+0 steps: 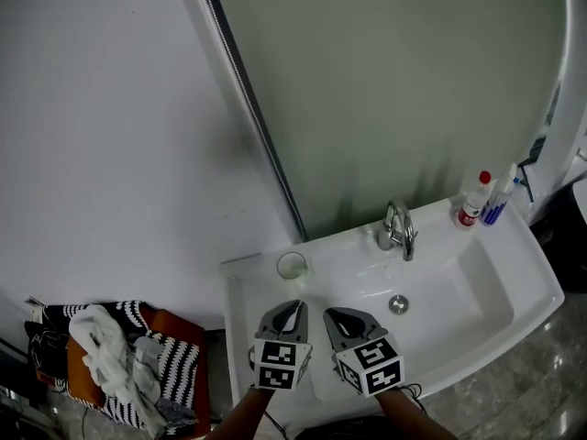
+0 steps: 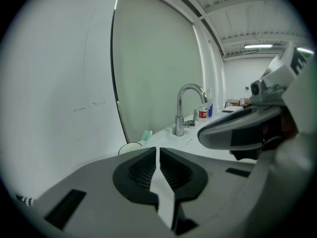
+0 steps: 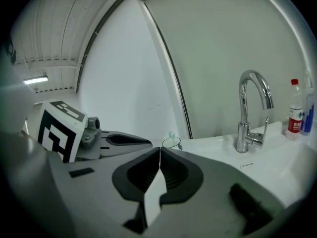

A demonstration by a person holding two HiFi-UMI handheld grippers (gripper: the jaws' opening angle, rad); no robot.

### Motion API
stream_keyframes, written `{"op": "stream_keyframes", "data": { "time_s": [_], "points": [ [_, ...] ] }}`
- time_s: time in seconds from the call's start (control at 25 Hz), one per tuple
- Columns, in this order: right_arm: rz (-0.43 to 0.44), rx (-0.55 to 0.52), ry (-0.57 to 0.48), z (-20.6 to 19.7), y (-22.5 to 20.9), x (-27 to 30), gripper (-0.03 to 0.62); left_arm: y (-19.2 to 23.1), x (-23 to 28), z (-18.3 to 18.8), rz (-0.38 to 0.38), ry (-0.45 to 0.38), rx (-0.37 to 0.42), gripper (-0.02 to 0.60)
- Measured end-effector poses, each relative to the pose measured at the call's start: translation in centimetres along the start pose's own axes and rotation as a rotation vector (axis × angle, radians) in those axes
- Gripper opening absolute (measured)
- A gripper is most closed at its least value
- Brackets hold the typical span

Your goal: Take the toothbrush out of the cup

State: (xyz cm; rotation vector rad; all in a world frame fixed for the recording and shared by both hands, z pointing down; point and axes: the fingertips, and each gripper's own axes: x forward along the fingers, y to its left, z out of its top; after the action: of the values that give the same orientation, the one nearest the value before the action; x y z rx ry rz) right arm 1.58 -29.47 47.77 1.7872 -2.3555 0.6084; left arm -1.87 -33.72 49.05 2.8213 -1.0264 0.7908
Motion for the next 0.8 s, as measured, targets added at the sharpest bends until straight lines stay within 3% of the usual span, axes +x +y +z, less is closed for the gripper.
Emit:
{"op": "stream_keyframes", "data": {
  "time_s": [0.24, 0.36, 0.64, 0.8],
  "points": [
    [-0.055, 0.023, 0.007, -0.1, -1.5, 1.0, 0.012, 1.9, 2.9, 0.0, -0.007, 0.001, 0.029, 0.015],
    [-0.073, 0.02, 0.01, -0.1, -1.8, 1.5, 0.012, 2.6, 4.0, 0.1, -0.017, 0.002, 0.058, 0.046],
    [-0.106, 0.033, 0.023, -0.2, -2.8, 2.4, 0.012, 3.4, 6.5, -0.3, -0.024, 0.016, 0.21, 0.091],
    [-0.132, 0.043, 0.025, -0.4, -3.8, 2.5, 0.012, 3.3, 7.6, -0.7, -0.038, 0.017, 0.258, 0.098]
  ]
}}
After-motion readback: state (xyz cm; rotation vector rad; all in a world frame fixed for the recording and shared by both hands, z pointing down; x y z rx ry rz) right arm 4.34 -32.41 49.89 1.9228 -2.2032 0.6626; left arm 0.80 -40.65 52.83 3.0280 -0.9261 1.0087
